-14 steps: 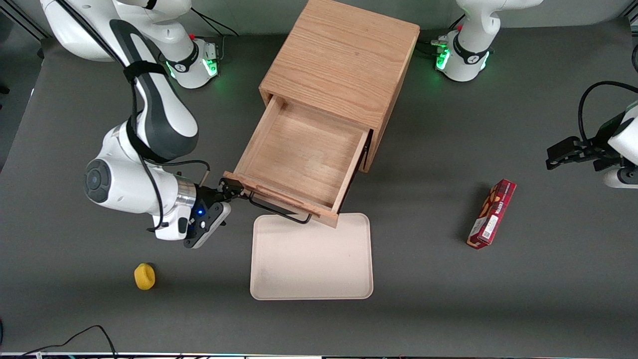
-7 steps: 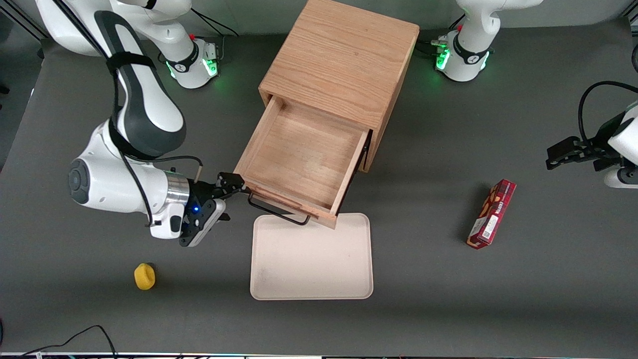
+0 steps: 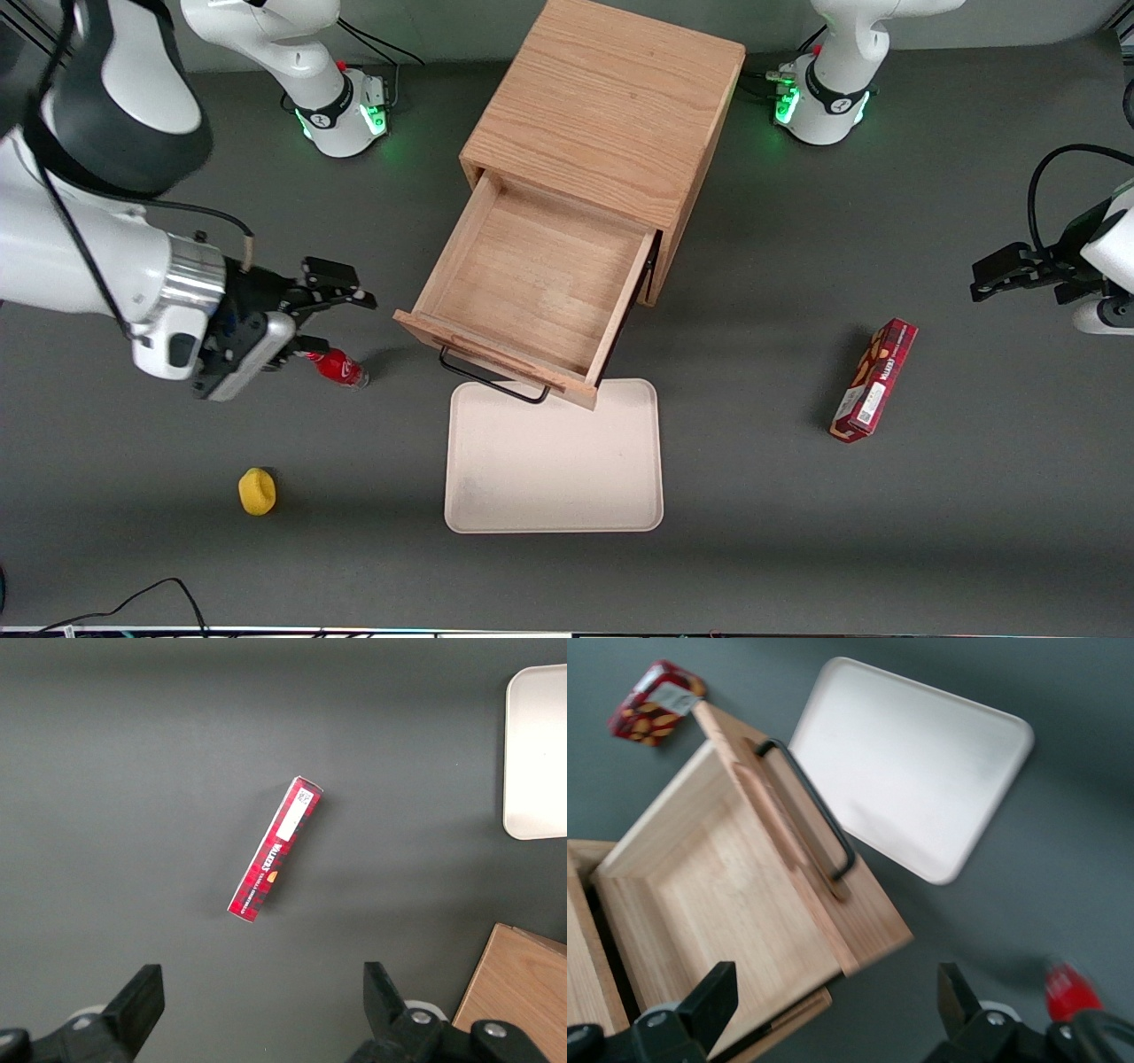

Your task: Open upper drawer

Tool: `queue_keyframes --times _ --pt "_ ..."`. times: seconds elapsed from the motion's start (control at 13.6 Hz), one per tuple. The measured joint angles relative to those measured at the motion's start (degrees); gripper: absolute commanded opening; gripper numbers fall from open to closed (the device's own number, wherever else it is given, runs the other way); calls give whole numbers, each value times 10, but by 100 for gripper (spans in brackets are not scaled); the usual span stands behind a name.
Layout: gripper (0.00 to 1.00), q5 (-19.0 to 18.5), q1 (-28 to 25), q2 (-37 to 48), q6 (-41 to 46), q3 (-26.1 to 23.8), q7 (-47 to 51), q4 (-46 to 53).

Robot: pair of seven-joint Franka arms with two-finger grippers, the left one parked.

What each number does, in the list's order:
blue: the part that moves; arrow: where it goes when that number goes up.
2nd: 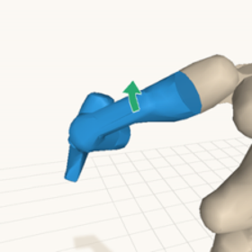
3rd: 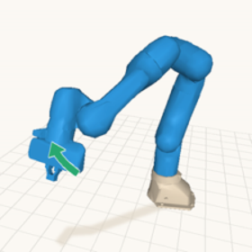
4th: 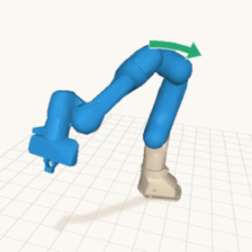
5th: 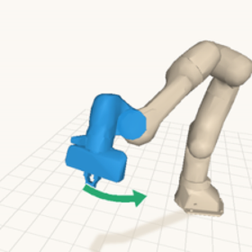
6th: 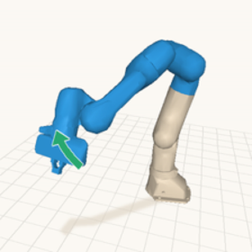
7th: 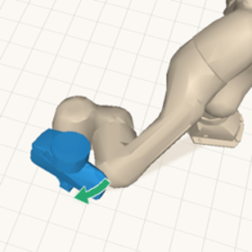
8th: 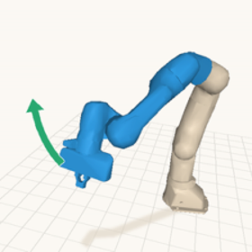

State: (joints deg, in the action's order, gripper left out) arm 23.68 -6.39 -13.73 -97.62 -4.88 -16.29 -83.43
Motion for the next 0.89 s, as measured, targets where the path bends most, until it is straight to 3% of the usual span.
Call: queue_keyframes --times 0.15,0.3,0.59,0.89 --pt "100 -44 19 34 24 2 44 -12" --pt "100 -115 41 80 46 4 65 -41" --pt "100 -185 70 156 62 40 112 -112" --pt "100 -244 74 170 88 39 223 -126"
